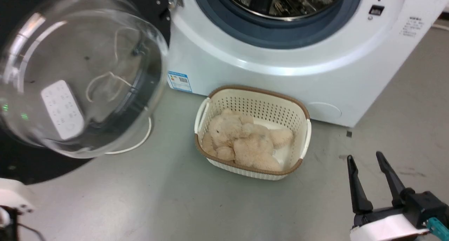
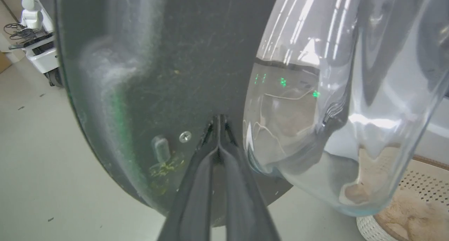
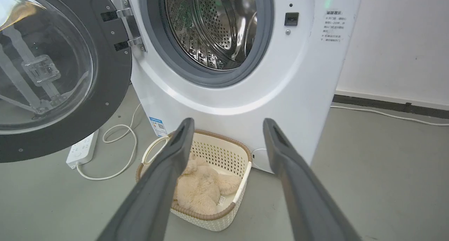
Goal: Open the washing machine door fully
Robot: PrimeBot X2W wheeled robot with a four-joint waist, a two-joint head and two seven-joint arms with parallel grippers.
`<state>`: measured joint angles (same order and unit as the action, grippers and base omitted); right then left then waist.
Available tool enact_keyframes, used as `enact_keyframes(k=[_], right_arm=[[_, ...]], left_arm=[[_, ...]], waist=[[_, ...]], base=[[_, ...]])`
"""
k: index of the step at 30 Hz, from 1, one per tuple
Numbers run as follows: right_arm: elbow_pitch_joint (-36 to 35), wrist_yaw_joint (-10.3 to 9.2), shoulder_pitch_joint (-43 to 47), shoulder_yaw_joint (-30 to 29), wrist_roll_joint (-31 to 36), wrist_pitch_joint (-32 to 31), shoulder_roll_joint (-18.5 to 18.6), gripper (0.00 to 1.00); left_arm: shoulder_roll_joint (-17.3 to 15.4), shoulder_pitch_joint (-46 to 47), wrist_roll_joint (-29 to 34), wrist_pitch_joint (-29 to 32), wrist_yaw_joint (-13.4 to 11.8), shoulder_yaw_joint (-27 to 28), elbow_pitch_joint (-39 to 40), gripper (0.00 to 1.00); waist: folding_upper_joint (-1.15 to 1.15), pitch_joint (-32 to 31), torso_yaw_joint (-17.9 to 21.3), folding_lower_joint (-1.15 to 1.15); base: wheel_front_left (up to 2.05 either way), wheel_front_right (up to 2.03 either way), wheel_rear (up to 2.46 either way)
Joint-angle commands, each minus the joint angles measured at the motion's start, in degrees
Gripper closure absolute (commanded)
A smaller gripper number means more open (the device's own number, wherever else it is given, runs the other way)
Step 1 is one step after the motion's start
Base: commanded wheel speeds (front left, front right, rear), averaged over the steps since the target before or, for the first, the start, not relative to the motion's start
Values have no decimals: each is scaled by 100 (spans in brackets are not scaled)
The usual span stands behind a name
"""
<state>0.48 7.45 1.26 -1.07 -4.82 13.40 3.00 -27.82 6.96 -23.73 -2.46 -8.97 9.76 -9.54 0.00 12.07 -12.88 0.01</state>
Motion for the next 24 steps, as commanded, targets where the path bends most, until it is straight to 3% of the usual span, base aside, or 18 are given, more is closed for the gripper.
enact_keyframes(k=[1, 14, 19, 24], right_arm=[[-59, 3, -92, 7, 22, -12, -13, 0], [-184, 3, -141, -45, 45, -59, -13, 0], [-141, 3, -92, -171, 28, -14, -13, 0], [-176, 3, -20, -344, -20, 36, -13, 0]], left_arm=[[-70, 135, -36, -50, 36, 55, -95, 100], [-513, 999, -61, -859, 411, 138, -1494, 100], [-322, 912, 217, -1204, 502, -60, -1096, 100], [141, 484, 469, -1250, 532, -310, -121, 100]], waist=[[0, 84, 67, -1], [0, 111, 155, -1], [0, -168, 232, -1], [0, -585, 330, -1]], base=[[0, 0, 0], [0, 0, 0], [0, 0, 0], [0, 0, 0]])
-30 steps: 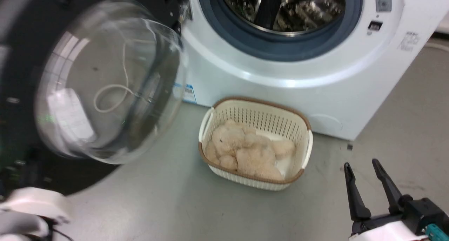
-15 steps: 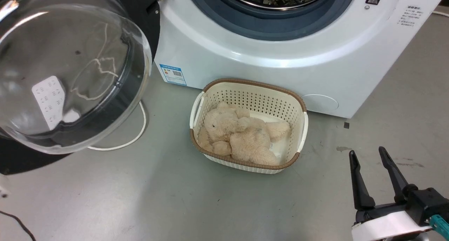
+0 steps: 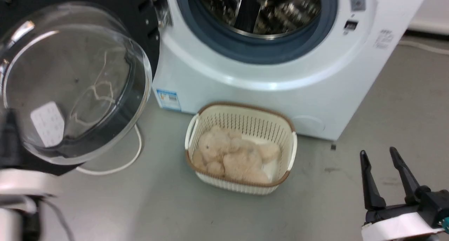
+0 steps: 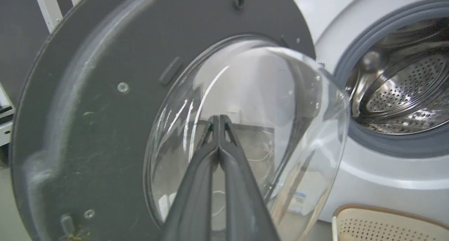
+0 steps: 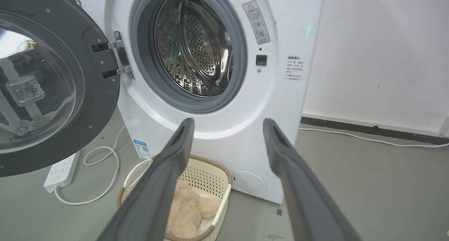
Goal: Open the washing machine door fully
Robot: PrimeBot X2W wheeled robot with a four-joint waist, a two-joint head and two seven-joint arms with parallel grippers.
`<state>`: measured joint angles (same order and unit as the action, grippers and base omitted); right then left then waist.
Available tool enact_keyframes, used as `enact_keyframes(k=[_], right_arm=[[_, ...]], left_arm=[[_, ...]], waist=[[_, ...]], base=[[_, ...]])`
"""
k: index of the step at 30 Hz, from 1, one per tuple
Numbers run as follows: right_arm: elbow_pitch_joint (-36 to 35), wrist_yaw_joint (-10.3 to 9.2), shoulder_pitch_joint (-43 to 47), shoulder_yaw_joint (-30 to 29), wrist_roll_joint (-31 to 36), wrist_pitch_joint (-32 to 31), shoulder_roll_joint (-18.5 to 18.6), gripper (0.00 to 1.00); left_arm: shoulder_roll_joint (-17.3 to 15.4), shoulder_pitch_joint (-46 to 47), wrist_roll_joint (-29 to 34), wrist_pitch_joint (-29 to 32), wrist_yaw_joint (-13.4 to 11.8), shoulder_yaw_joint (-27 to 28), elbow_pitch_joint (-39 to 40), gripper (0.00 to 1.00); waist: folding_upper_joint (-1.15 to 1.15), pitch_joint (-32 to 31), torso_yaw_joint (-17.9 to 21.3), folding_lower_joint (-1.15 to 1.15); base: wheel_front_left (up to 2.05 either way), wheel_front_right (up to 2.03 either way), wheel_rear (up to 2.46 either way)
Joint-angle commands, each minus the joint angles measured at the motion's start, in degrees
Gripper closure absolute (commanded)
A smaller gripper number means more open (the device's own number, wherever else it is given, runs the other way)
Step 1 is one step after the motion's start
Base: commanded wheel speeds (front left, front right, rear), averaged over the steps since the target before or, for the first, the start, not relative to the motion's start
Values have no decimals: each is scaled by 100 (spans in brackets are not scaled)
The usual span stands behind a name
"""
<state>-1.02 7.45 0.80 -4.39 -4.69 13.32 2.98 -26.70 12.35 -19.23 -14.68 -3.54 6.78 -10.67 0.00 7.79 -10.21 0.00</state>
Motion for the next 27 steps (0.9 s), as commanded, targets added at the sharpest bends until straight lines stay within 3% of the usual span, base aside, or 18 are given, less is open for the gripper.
enact_keyframes(k=[1, 9, 15, 16, 17, 21, 27], right_arm=[[-30, 3, 53, -37, -35, 46, -11, 0], [-5, 3, 365, -78, -87, 7, -11, 0], [-7, 3, 586, -7, -207, 31, -11, 0], [-10, 3, 616, 5, -220, 38, -11, 0], [-15, 3, 678, 22, -240, 53, -11, 0], [18, 3, 805, 55, -269, 94, -11, 0], [61, 3, 839, 93, -282, 121, -11, 0]], left_arm=[[166, -144, 56, -28, -39, -78, 211, 100], [1013, -914, 156, 139, -111, -914, 1109, 100], [1342, -1459, 234, 148, -198, -1311, 1178, 100], [1398, -1535, 239, 162, -212, -1377, 1151, 73], [1446, -1647, 334, 205, -230, -1544, 1055, 0], [1585, -1899, 547, 279, -327, -1906, 996, 0], [1539, -1931, 696, 324, -415, -2006, 980, 0]], waist=[[0, -246, 91, 0], [0, -848, 430, 0], [0, -982, 718, 0], [0, -992, 749, 0], [0, -1008, 807, 0], [0, -1070, 952, 0], [0, -1089, 1030, 0]], base=[[0, 0, 0], [0, 0, 0], [0, 0, 0], [0, 0, 0], [0, 0, 0], [0, 0, 0], [0, 0, 0]])
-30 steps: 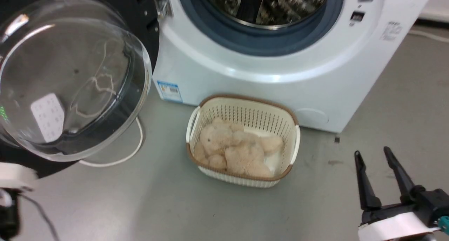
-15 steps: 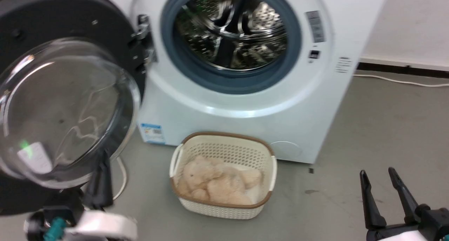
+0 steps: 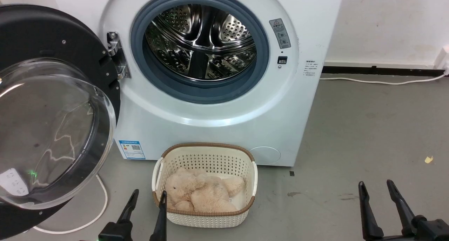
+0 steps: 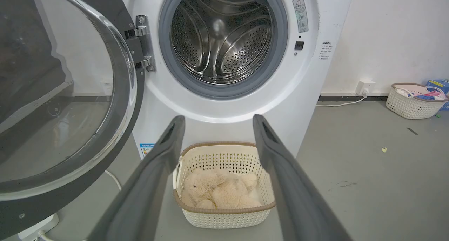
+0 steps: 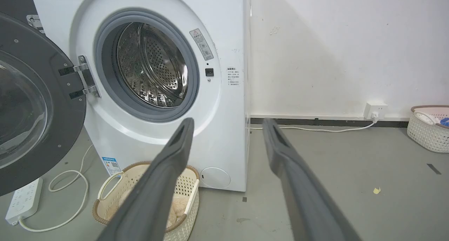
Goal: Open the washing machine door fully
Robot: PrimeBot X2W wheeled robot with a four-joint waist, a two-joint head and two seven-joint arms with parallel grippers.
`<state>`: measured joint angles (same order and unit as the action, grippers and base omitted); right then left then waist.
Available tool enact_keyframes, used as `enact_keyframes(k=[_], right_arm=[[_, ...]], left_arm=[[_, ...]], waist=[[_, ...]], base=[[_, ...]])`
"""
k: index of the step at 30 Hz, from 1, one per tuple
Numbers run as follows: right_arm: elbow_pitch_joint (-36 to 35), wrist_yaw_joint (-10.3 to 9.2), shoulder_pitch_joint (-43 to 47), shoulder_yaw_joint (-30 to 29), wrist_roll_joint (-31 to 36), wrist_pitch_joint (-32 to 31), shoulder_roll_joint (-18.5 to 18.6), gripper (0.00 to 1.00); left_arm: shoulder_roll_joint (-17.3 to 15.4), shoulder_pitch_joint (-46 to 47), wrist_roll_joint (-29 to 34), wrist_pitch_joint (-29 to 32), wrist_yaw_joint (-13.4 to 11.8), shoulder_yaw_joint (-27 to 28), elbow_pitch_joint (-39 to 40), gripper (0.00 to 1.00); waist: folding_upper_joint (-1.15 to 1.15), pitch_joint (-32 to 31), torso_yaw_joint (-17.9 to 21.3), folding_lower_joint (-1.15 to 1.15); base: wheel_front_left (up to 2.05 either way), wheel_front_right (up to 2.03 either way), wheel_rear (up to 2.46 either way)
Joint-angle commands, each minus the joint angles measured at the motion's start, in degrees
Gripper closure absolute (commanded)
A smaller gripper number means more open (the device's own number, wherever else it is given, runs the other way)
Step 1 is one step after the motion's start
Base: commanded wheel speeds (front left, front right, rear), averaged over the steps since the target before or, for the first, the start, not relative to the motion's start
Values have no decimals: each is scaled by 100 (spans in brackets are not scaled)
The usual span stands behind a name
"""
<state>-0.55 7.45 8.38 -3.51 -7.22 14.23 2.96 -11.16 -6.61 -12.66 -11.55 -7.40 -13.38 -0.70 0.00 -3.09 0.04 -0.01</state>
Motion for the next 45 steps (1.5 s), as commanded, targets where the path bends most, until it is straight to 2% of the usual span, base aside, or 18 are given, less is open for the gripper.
enact_keyframes(k=[1, 15, 16, 45], right_arm=[[25, 3, 75, 10, -29, 33, -8, 0], [112, 3, 19, 60, -32, 60, -8, 0], [101, 0, -2, 49, 1, 23, 0, 100], [91, 1, -172, 108, 148, -275, -2, 100]], left_arm=[[-15, -22, 32, 8, -56, 33, -34, 0], [11, 48, 0, 62, -241, 66, 24, 0], [-6, 19, -12, 75, -224, 75, 1, 100], [160, 149, 247, 295, -28, 334, 13, 100]], waist=[[0, 0, 11, 1], [0, -24, -8, 1], [0, -25, -8, 1], [0, 43, -7, 1]], base=[[0, 0, 0], [0, 0, 0], [0, 0, 0], [0, 0, 0]])
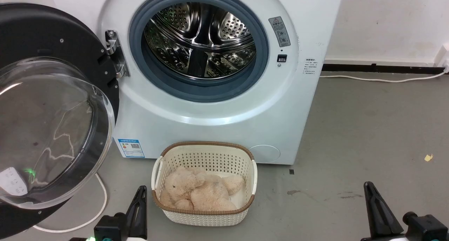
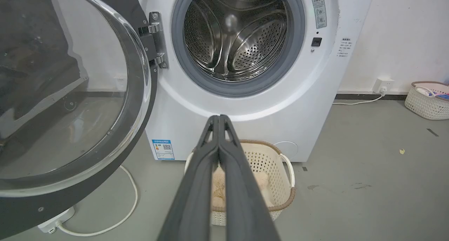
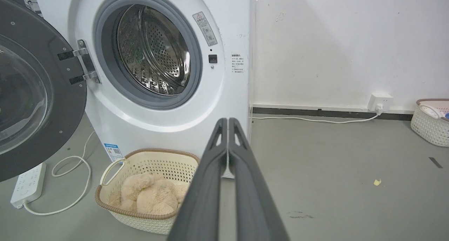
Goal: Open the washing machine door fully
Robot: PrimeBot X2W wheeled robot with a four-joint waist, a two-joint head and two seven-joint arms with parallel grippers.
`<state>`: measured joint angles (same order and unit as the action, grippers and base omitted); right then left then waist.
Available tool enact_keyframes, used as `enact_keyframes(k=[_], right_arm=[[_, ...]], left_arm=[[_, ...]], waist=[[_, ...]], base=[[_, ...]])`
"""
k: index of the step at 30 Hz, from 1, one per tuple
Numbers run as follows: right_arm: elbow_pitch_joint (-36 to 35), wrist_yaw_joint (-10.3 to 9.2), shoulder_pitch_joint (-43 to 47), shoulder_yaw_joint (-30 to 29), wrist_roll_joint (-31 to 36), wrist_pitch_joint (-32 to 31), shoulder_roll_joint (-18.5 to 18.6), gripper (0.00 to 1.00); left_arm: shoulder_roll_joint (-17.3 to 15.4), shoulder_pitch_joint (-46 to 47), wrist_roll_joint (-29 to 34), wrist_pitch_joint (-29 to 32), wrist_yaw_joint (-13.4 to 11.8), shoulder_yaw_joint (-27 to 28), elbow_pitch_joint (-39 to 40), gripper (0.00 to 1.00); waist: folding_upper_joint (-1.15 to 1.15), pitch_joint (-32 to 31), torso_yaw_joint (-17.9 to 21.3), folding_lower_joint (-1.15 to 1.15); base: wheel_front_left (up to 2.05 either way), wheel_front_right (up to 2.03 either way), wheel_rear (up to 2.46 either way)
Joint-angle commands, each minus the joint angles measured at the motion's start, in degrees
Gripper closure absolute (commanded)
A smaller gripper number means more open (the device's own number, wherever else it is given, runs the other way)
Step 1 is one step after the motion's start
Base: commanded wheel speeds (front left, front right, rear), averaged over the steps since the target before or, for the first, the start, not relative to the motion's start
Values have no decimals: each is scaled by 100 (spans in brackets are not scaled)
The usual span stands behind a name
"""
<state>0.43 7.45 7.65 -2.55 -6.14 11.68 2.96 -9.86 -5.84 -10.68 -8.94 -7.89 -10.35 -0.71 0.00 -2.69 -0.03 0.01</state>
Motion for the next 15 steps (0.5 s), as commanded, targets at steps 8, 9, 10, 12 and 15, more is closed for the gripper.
enact_keyframes(k=[8, 9, 10, 12, 15], right_arm=[[-10, 1, -147, 30, 79, -101, -2, 100], [-11, 1, -153, 32, 85, -112, -2, 100], [-11, 1, -160, 34, 91, -124, -2, 100], [-12, 1, -173, 39, 102, -147, -2, 100], [-13, 1, -193, 47, 120, -181, -3, 100]], left_arm=[[77, 107, 121, 94, 75, 102, 18, 100], [84, 112, 131, 103, 83, 112, 19, 100], [91, 117, 142, 111, 90, 122, 19, 100], [104, 128, 162, 128, 106, 142, 21, 100], [124, 143, 193, 154, 129, 173, 22, 100]], waist=[[0, 21, 0, 0], [0, 24, 0, 0], [0, 27, 0, 0], [0, 32, 0, 0], [0, 40, 0, 0]], base=[[0, 0, 0], [0, 0, 0], [0, 0, 0], [0, 0, 0], [0, 0, 0]])
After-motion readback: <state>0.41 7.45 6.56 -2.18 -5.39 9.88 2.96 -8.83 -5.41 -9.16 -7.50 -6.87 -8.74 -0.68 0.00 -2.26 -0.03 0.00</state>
